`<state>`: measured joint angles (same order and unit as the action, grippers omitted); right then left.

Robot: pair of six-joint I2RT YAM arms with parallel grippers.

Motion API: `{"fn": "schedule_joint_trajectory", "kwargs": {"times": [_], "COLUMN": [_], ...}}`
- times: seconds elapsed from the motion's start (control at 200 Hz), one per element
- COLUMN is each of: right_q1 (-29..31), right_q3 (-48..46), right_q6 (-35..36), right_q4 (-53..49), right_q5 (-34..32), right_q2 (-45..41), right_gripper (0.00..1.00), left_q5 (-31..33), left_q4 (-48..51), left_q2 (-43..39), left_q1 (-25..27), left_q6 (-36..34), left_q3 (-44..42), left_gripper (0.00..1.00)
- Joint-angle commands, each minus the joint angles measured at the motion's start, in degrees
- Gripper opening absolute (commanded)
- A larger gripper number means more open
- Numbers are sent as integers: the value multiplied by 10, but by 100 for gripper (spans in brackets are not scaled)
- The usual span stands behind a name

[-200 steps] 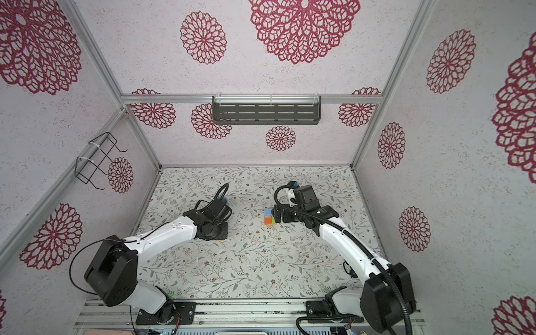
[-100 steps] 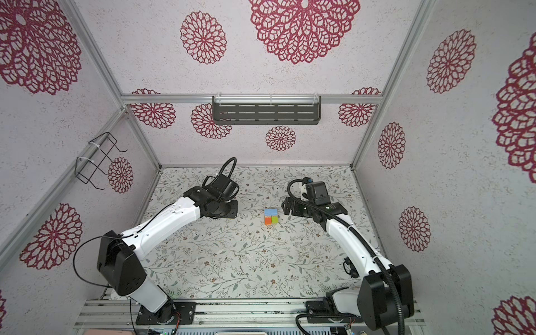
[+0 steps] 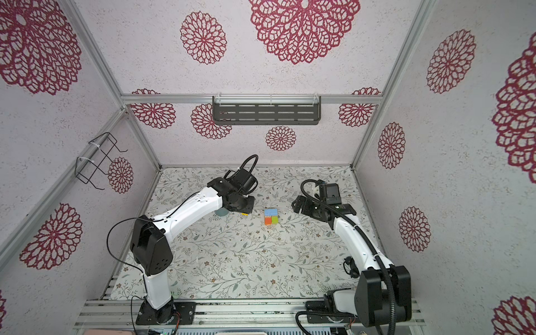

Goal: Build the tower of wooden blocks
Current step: 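Lift the yellow block with the left gripper and carry it toward the stack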

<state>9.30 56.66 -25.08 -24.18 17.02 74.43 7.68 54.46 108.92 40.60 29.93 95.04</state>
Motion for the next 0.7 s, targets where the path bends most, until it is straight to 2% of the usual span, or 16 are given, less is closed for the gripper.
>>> {"fn": "schedule_joint_trajectory", "kwargs": {"times": [0.0, 0.12, 0.265, 0.485, 0.695], "right_q1": [-4, -3, -2, -2, -2], "right_q3": [-2, -5, -2, -11, -3], "right_q6": [2, 4, 0, 3, 9], "right_q4": [8, 10, 15, 17, 6], "right_q5": [12, 8, 14, 21, 14], "right_q2": [-5, -4, -3, -7, -13], "right_gripper": [99, 99, 99, 99, 99], "left_q5": [-14, -11, -16, -40, -39], "left_q4": [-45, -101, -151, -213, -224], "left_q2": [-31, -37, -35, -33, 1], "left_q1": [17, 50, 76, 86, 92], "left_q6": [-1, -32, -59, -100, -134], "left_q3": [-94, -176, -223, -251, -242], "left_gripper": [18, 18, 17, 18, 22]}}
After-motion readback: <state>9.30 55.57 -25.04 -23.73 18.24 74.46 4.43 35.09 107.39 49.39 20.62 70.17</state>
